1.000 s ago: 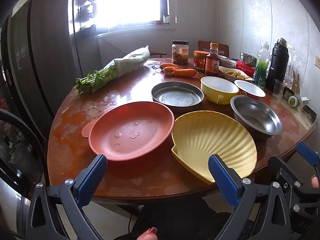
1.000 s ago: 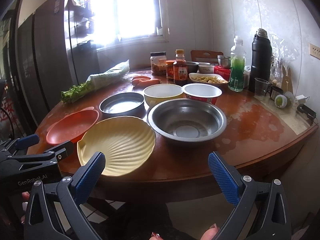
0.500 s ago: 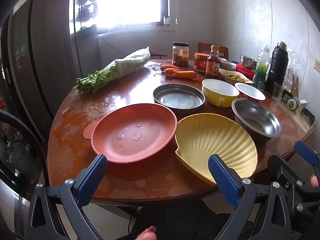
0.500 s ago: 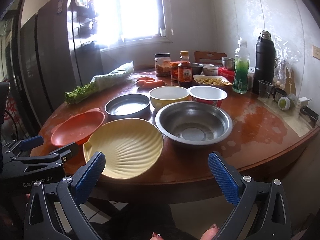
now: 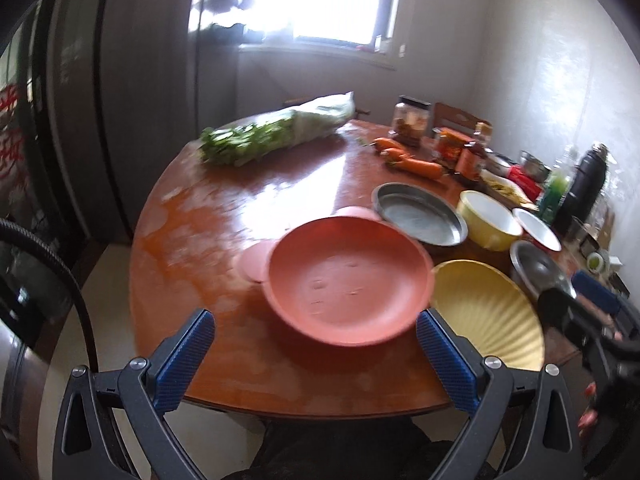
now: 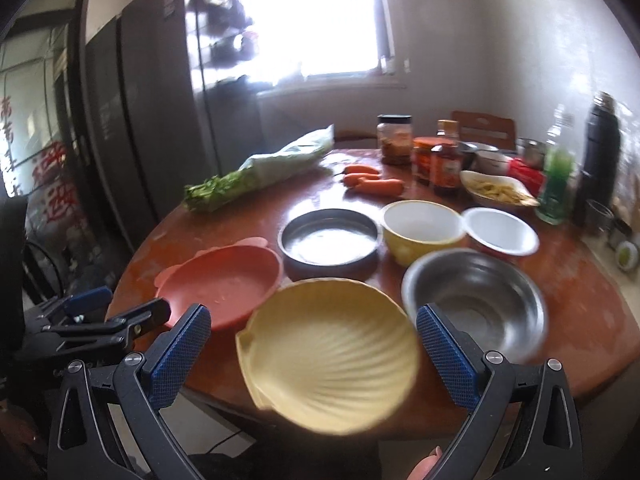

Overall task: Organize plates and bowls
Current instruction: 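Reach the left gripper to the orange pig-shaped plate rim and grasp it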

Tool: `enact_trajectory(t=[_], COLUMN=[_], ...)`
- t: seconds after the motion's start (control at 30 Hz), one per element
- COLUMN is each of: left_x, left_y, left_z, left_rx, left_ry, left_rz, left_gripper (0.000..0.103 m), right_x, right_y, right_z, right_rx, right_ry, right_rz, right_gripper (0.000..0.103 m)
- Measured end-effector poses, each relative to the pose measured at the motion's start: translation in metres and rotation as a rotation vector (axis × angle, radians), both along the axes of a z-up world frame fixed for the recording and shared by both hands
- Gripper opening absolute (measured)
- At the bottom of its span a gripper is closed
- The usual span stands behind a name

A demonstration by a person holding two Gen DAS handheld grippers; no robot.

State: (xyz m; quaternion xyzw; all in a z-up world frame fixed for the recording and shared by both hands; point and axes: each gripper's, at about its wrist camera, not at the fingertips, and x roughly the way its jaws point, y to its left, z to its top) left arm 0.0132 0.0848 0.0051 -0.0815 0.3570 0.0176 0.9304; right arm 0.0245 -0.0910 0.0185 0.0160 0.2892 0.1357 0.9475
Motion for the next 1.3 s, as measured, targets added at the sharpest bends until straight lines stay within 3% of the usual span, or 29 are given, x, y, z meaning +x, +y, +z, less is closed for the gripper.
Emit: enact_trajectory(t=[0.3, 0.47, 0.63, 0.73, 0.87, 1.17, 1.3], left_x=[0.01, 0.02, 0.028, 0.033, 0.041, 0.052, 0.054], left_y=[0.037, 0.041, 0.04, 0.037, 0.035, 0.03, 0.028], left_z=[-0.016, -0.025, -0.03, -0.033, -0.038, -0.042, -0.042], left_rx=[-0.059, -0.085, -0.095, -0.091, -0.1, -0.111, -0.103], left_ry=[0.057, 0.087, 0.104, 0.112, 0.127, 0.124, 0.118], left_rz=[0.061, 0.056, 0.05, 0.038, 0.022, -0.01, -0.014], left_gripper=[0.101, 0.101, 0.1, 0.097, 0.088, 0.067, 0.054], right_x=[0.056, 0.076, 0.099, 0.107, 0.116, 0.127, 0.131], right_y=[0.046, 0.056, 0.058, 0.063, 0.07, 0.075, 0.077], right_z=[-0.002, -0.01, -0.02, -0.029, -0.042, -0.053, -0.059], right_rx=[-0.067, -0.117, -0.094, -0.107, -0.134, -0.178, -0.182], right_ry=[0.059, 0.086, 0.156, 0.183, 0.224, 0.22, 0.24], right_rz=[0.112, 0.105, 0.119, 0.142, 0.179, 0.173, 0.176], right_gripper=[0.103, 0.103, 0.102, 0.094, 0.063, 0.039, 0.031])
